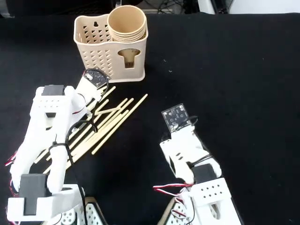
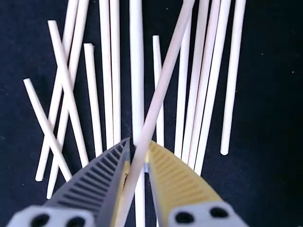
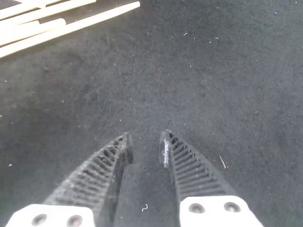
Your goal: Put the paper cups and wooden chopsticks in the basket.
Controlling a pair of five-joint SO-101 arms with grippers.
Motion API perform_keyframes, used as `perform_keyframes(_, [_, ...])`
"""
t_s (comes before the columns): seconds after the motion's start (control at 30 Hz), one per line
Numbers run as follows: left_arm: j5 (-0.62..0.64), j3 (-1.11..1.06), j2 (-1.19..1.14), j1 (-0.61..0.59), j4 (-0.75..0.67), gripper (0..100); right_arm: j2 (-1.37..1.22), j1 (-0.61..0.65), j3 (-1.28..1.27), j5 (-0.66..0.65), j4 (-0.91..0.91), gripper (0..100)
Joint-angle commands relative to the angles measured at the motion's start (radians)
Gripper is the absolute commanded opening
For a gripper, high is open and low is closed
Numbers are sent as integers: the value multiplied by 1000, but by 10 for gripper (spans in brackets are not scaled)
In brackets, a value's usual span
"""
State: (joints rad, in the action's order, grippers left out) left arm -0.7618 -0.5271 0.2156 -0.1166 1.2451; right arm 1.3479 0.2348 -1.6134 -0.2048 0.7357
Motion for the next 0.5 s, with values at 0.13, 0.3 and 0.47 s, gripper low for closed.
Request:
perform_keyframes(0.13, [-112, -50, 2, 18, 0, 33, 10, 9, 4, 9, -12, 120])
perform_keyframes(0.3, [-123, -54, -41, 25, -9, 89, 10, 9, 4, 9, -12, 120])
perform_keyframes(0.47, [-114, -65, -48, 28, -48, 141, 10, 9, 4, 9, -12, 120])
